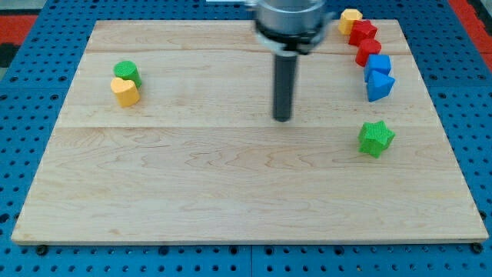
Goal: Point your arm towards center right
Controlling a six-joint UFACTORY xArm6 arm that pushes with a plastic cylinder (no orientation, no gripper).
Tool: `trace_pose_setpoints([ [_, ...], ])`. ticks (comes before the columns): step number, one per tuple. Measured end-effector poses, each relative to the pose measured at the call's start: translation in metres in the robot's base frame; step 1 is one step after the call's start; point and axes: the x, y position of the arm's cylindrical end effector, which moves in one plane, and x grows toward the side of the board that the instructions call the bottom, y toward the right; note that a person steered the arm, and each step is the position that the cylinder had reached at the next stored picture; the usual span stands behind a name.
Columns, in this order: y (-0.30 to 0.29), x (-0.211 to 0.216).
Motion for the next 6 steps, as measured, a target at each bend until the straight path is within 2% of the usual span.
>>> trace_pose_setpoints([
  [1, 0.064, 0.0],
  [6, 0.078, 0.001],
])
